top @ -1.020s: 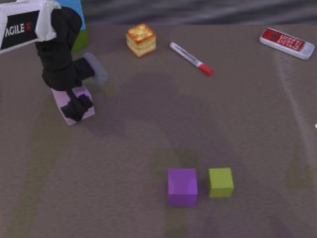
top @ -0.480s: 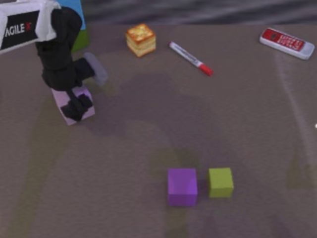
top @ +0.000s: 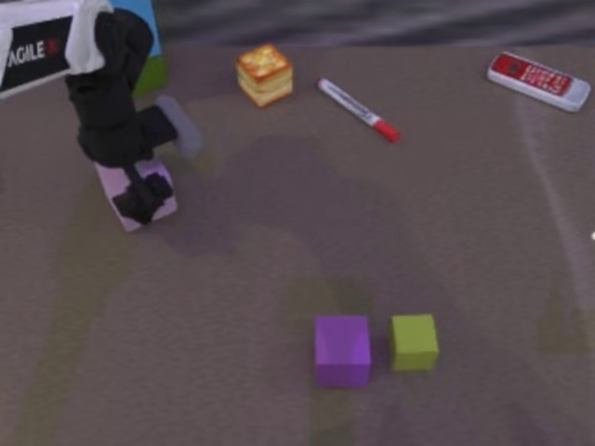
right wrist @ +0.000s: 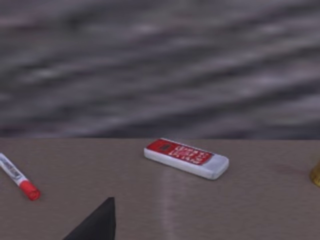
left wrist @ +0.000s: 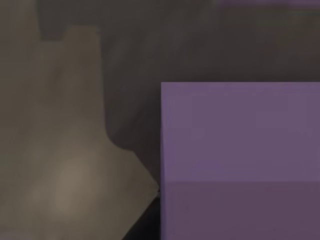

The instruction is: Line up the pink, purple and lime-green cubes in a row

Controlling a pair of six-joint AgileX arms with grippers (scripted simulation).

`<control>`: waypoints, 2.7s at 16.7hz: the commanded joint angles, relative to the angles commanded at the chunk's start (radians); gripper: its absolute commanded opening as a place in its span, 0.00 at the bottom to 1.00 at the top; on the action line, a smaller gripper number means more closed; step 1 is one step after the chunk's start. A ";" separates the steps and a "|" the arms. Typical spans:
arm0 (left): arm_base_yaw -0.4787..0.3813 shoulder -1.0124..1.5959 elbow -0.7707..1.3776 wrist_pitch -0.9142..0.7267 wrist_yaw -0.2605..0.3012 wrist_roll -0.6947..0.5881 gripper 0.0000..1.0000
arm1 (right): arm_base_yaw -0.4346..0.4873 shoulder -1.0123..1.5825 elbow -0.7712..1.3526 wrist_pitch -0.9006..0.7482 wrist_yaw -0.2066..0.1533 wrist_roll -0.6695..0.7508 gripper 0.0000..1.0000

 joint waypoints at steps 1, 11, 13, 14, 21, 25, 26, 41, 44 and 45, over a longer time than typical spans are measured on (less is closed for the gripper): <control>0.004 -0.006 0.019 -0.024 -0.001 -0.002 0.00 | 0.000 0.000 0.000 0.000 0.000 0.000 1.00; 0.010 -0.058 0.148 -0.210 0.000 0.001 0.00 | 0.000 0.000 0.000 0.000 0.000 0.000 1.00; 0.001 -0.071 0.134 -0.205 0.000 0.002 0.00 | 0.000 0.000 0.000 0.000 0.000 0.000 1.00; -0.012 -0.091 0.111 -0.197 -0.001 0.004 0.00 | 0.000 0.000 0.000 0.000 0.000 0.000 1.00; -0.223 -0.373 -0.296 -0.090 -0.002 0.042 0.00 | 0.000 0.000 0.000 0.000 0.000 0.000 1.00; -0.364 -0.554 -0.563 -0.023 -0.001 0.072 0.00 | 0.000 0.000 0.000 0.000 0.000 0.000 1.00; -0.392 -0.589 -0.606 -0.009 0.000 0.078 0.00 | 0.000 0.000 0.000 0.000 0.000 0.000 1.00; -0.447 -0.548 -0.794 0.245 -0.001 0.081 0.00 | 0.000 0.000 0.000 0.000 0.000 0.000 1.00; -0.451 -0.527 -0.815 0.279 0.000 0.082 0.00 | 0.000 0.000 0.000 0.000 0.000 0.000 1.00; -0.451 -0.527 -0.815 0.279 0.000 0.082 0.00 | 0.000 0.000 0.000 0.000 0.000 0.000 1.00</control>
